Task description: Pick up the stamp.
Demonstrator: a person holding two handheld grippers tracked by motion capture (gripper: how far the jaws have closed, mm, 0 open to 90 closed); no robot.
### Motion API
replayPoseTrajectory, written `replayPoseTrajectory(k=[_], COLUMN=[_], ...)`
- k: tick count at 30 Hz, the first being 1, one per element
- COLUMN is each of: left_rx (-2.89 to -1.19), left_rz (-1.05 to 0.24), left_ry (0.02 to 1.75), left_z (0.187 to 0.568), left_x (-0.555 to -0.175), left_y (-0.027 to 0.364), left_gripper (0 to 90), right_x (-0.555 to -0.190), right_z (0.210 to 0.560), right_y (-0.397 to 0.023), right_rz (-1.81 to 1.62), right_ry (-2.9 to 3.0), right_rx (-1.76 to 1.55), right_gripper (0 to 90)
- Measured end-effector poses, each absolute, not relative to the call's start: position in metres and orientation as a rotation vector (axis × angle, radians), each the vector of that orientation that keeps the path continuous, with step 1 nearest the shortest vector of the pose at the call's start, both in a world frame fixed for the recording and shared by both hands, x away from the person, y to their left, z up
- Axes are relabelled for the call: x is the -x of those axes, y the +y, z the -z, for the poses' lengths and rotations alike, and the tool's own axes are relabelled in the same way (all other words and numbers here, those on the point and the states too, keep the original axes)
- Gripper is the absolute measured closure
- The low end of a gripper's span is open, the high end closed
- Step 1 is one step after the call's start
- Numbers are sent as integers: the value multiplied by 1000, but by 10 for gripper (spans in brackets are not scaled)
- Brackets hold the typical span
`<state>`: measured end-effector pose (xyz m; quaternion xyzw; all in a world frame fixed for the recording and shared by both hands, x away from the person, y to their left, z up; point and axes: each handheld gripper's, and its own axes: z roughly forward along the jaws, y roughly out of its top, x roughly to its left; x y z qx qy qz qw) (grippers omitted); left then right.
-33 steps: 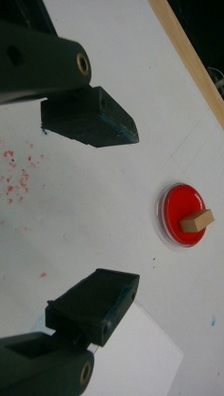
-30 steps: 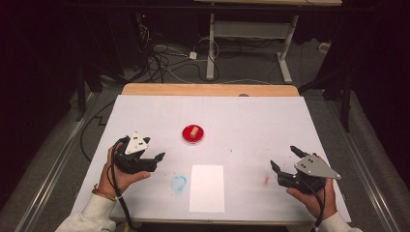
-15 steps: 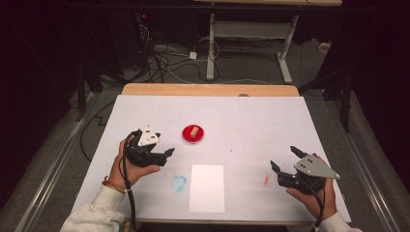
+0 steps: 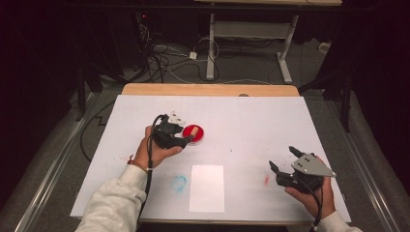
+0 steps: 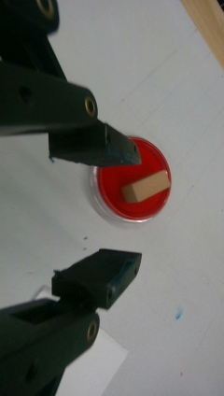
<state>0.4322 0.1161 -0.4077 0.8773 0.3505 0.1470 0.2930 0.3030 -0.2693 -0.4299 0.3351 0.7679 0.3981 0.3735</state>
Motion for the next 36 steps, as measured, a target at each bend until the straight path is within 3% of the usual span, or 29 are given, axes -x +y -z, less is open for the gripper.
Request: replayPoseTrajectory(k=[9, 13, 18, 29, 36], left_rx=[-2438, -2470, -2498, -2551, -2587], left_rz=[-321, -291, -265, -253, -267], left_ry=[1082, 1132, 1160, 1152, 1136], left_z=[413, 418, 424, 430, 428], left_x=[-472, -483, -489, -493, -493], left_y=[89, 83, 77, 70, 67], left_gripper=[495, 550, 638, 728, 733], right_x=[-303, -301, -301, -301, -299], right_z=[432, 432, 434, 434, 433], right_y=[-270, -271, -270, -269, -268], right_rz=[-1017, -1010, -987, -972, -970], right_ry=[1976, 1982, 2001, 2012, 2023], right_rx=[-856, -856, -838, -831, -822], right_gripper=[227, 232, 244, 256, 259])
